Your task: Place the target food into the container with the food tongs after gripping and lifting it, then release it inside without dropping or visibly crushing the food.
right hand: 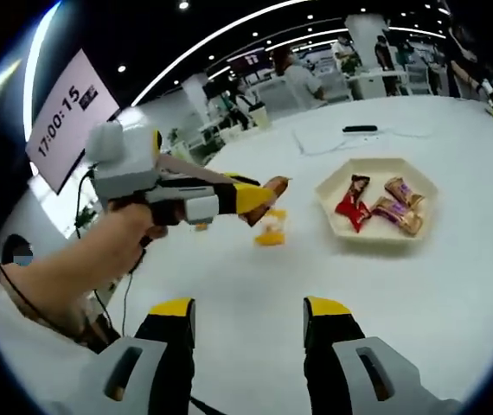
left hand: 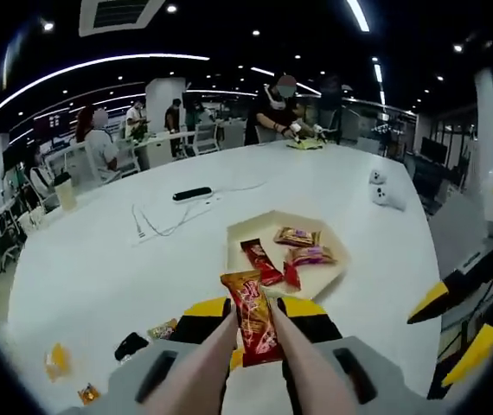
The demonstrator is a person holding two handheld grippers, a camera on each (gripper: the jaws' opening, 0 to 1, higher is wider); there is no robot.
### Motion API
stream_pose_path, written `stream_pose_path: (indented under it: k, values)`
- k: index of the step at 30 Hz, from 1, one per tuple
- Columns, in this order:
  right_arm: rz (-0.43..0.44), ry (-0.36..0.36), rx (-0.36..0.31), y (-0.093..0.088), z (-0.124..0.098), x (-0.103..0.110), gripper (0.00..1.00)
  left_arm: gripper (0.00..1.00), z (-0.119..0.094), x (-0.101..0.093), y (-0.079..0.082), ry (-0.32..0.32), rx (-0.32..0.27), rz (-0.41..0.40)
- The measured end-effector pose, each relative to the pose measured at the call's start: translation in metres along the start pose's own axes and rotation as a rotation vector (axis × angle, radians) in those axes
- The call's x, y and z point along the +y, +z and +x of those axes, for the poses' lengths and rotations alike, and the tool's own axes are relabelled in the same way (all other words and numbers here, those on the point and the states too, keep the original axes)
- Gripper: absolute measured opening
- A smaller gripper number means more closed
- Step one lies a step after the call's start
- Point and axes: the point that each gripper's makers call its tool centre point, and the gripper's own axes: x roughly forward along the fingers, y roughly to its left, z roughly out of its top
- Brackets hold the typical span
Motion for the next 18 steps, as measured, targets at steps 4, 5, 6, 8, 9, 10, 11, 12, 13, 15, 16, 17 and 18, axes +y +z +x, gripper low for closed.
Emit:
stream_pose_path:
  k: [4, 5, 6, 8, 9, 10, 11, 12, 13, 15, 16, 17, 18]
  values:
    - [0.021, -0.009, -0.005, -0.004, -0.007, -0.01, 0.5, 0.19, 0.023, -0.01, 0.004, -0.029, 0.024, 0.009]
    - [0.029, -0.01, -0.008, -0.004, -0.008, -0.012, 0.5, 0.19, 0.028, -0.012, 0.007, -0.035, 0.024, 0.01]
    - [0.037, -0.016, -0.01, -0.004, -0.01, -0.015, 0.5, 0.19, 0.035, -0.015, 0.011, -0.046, 0.025, 0.013]
    - [0.044, -0.018, -0.014, -0.002, -0.013, -0.018, 0.5, 0.19, 0.047, -0.017, 0.018, -0.056, 0.029, 0.027]
    - [0.042, -0.019, -0.017, 0.0, -0.013, -0.019, 0.5, 0.19, 0.05, -0.017, 0.02, -0.059, 0.029, 0.024]
    - [0.042, -0.021, -0.024, 0.002, -0.014, -0.02, 0.5, 0.19, 0.055, -0.018, 0.024, -0.062, 0.031, 0.025]
    - [0.045, -0.018, -0.03, 0.004, -0.014, -0.02, 0.5, 0.19, 0.058, -0.019, 0.027, -0.065, 0.03, 0.026]
    - [0.048, -0.015, -0.036, 0.005, -0.014, -0.019, 0.5, 0.19, 0.06, -0.019, 0.03, -0.069, 0.024, 0.022]
    - [0.049, -0.014, -0.041, 0.006, -0.014, -0.019, 0.5, 0.19, 0.065, -0.02, 0.034, -0.076, 0.015, -0.006]
    - [0.05, -0.01, -0.051, 0.008, -0.014, -0.019, 0.5, 0.19, 0.072, -0.024, 0.045, -0.121, -0.034, -0.135]
    - [0.052, -0.008, -0.054, 0.008, -0.015, -0.019, 0.5, 0.19, 0.075, -0.021, 0.044, -0.111, -0.022, -0.13]
    - [0.059, -0.007, -0.056, 0.007, -0.015, -0.02, 0.5, 0.19, 0.078, -0.021, 0.045, -0.105, -0.017, -0.138]
    - [0.069, -0.007, -0.058, 0.005, -0.016, -0.021, 0.5, 0.19, 0.083, -0.022, 0.049, -0.108, -0.019, -0.135]
